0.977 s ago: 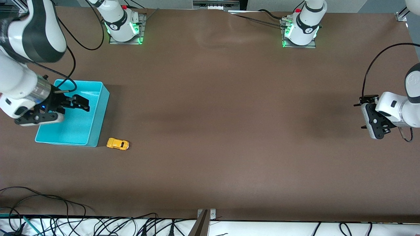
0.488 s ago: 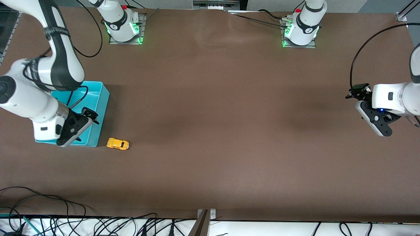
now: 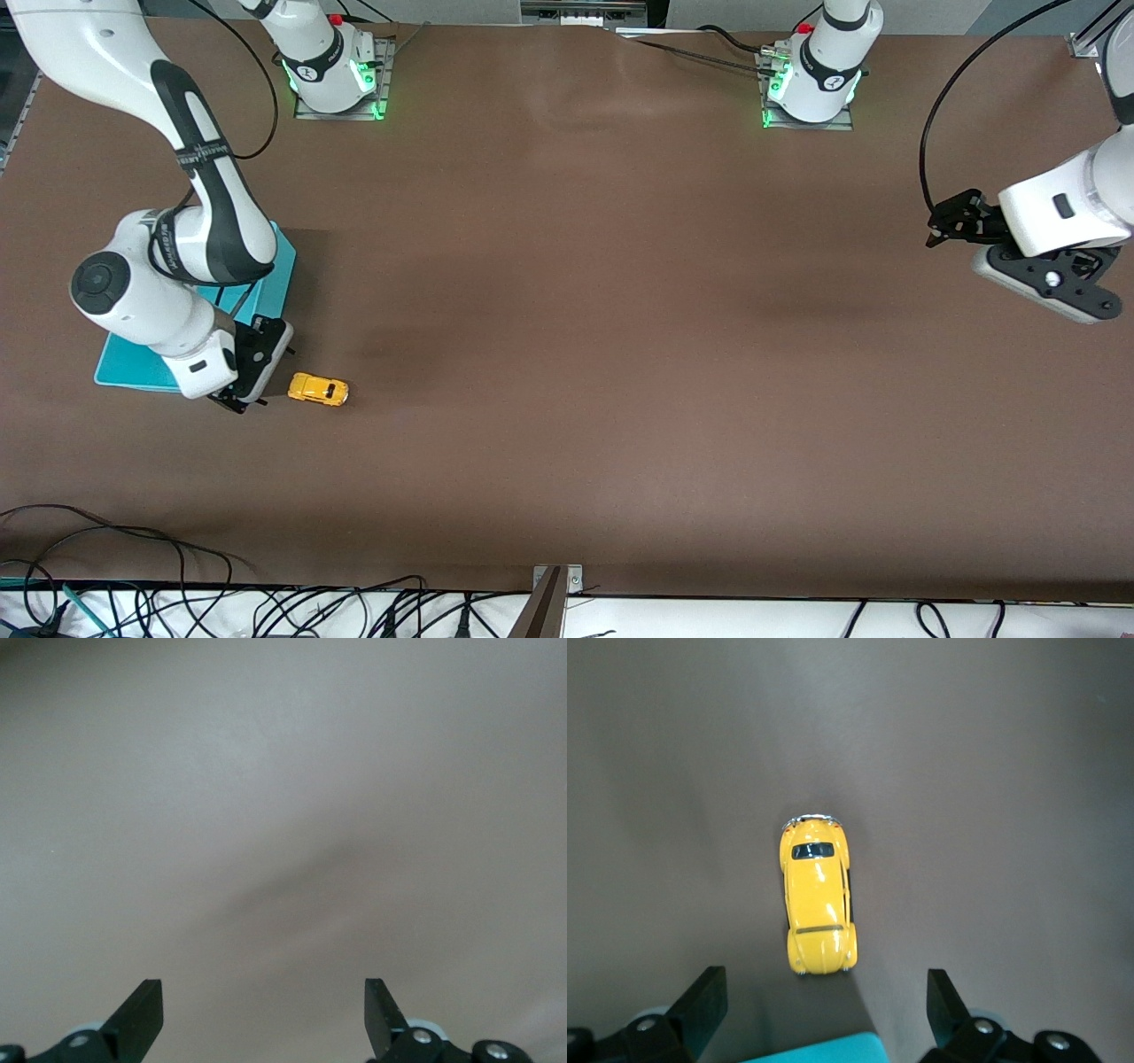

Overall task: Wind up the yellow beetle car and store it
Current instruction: 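Reach the right gripper to the car while the left gripper withdraws, then close the right gripper on the yellow car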

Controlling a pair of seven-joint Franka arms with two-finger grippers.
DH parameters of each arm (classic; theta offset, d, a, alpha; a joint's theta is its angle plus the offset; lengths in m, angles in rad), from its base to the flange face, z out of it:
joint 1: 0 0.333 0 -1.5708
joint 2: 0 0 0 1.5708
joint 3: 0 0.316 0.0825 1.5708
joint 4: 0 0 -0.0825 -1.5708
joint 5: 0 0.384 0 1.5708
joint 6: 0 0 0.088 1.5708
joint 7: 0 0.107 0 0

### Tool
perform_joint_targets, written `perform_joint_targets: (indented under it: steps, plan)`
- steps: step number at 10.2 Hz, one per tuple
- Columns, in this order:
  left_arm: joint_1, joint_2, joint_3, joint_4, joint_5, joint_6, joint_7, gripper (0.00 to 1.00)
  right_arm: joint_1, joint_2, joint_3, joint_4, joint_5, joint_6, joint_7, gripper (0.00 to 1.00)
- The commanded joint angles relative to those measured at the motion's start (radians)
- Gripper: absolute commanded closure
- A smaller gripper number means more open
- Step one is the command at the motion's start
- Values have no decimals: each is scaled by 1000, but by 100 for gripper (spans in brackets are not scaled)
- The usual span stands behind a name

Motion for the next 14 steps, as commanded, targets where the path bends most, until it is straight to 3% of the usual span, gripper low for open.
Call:
perform_joint_targets:
  steps: [1, 10, 14]
  plan:
    - [-6, -154, 27, -233, -28, 152, -128, 0, 1, 55, 4, 4, -1, 76, -100, 0]
    - [-51, -229, 29, -286, -26, 143, -331, 0, 12, 133, 29, 28, 13, 172, -114, 0]
    - [-92, -229, 83, -284, -40, 132, -323, 0, 10, 141, 30, 21, 13, 188, -111, 89]
